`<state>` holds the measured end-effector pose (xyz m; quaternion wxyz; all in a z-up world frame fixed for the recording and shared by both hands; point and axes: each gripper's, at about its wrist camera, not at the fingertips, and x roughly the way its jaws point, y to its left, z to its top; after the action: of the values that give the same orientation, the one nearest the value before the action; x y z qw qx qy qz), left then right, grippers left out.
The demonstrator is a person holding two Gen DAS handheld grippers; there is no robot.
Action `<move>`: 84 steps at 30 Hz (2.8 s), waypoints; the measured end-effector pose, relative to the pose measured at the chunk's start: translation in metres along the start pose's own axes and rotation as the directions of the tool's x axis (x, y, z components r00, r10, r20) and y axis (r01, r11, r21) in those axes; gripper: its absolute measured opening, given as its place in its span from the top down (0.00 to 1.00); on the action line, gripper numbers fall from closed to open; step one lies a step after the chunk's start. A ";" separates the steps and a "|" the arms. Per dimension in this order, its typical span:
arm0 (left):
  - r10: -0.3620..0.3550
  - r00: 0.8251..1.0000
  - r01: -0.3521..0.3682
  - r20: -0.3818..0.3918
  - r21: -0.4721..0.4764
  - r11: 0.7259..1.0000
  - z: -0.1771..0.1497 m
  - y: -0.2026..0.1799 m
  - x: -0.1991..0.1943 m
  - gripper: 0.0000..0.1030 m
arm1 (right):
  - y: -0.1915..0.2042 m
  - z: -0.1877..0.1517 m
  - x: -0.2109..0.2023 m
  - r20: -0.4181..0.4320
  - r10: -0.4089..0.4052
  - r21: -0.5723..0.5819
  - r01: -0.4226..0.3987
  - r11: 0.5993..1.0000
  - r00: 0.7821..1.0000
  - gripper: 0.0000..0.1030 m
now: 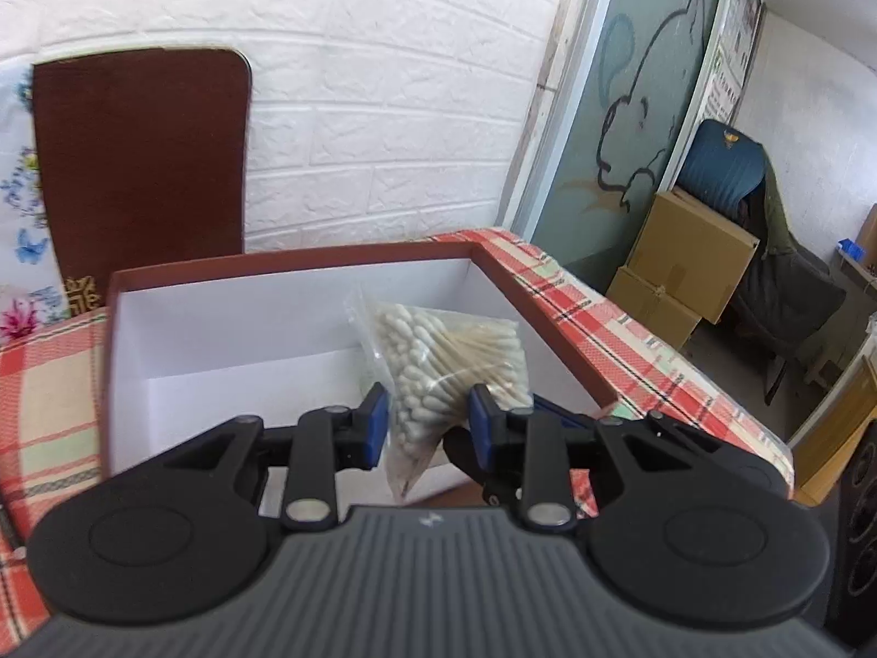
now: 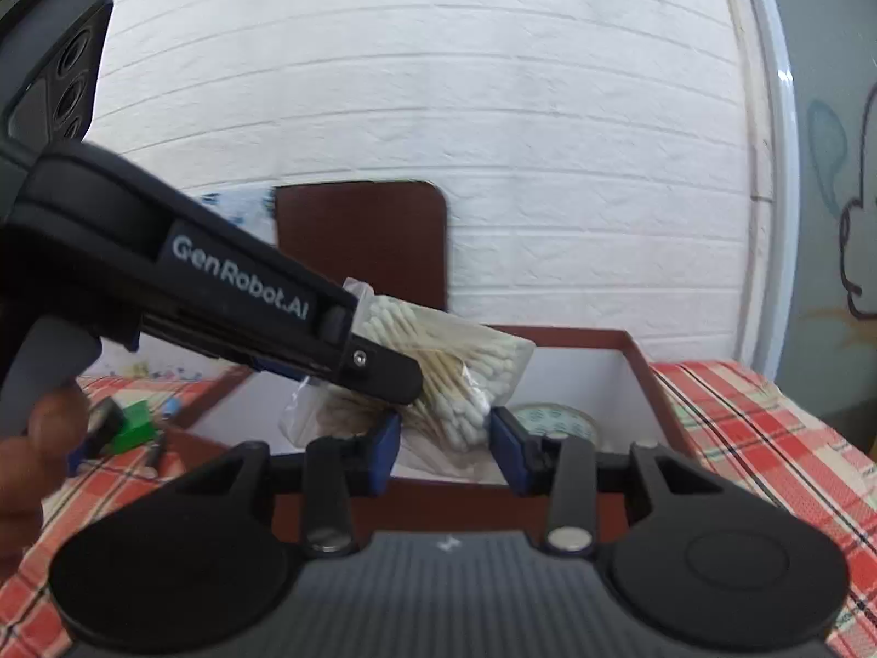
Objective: Organize objects
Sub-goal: 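Lower the cotton swab bag into the brown box and release, then move both grippers to the red tape roll and grasp it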
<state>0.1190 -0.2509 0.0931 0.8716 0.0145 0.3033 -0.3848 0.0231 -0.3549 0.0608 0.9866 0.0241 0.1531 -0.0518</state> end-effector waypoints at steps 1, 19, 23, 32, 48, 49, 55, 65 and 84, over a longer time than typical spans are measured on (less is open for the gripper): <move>0.002 1.000 -0.002 -0.010 -0.007 1.000 0.001 -0.001 0.007 0.68 | -0.006 -0.001 0.006 -0.005 -0.004 0.012 0.004 1.000 1.000 0.61; 0.286 0.958 -0.285 -0.023 0.034 0.958 -0.005 -0.007 -0.033 0.53 | 0.010 -0.006 -0.005 -0.012 -0.033 0.069 0.033 0.997 0.999 0.47; 0.344 0.939 -0.343 -0.011 0.045 0.938 -0.016 -0.004 -0.055 0.52 | 0.013 -0.005 -0.020 -0.023 -0.020 0.104 0.023 0.994 1.000 0.47; 0.416 0.908 -0.416 -0.043 -0.001 0.909 -0.053 0.022 -0.096 0.49 | 0.028 -0.012 -0.049 -0.087 0.039 0.204 -0.020 0.979 0.995 0.45; 0.534 0.844 -0.537 -0.057 -0.078 0.840 -0.101 0.082 -0.152 0.44 | 0.113 -0.008 -0.061 -0.135 0.149 0.110 -0.134 0.985 0.980 0.42; 0.538 0.841 -0.542 -0.061 -0.090 0.836 -0.103 0.088 -0.155 0.44 | 0.120 -0.009 -0.061 -0.141 0.156 0.096 -0.143 0.985 0.978 0.41; 0.568 0.819 -0.574 -0.080 -0.148 0.806 -0.119 0.121 -0.171 0.44 | 0.161 -0.013 -0.055 -0.180 0.193 0.019 -0.193 0.981 0.965 0.39; 0.634 0.764 -0.642 -0.120 -0.244 0.727 -0.149 0.181 -0.200 0.43 | 0.223 -0.021 -0.037 -0.242 0.271 -0.065 -0.294 0.953 0.932 0.39; 0.848 0.510 -0.798 -0.145 -0.449 0.403 -0.233 0.327 -0.268 0.21 | 0.357 -0.049 0.022 -0.354 0.427 -0.257 -0.526 0.810 0.832 0.38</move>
<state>0.0811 0.2174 -0.0204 0.9374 -0.0661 0.2915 0.1788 0.0680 0.0012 0.0184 0.9240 -0.1037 0.2862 0.2314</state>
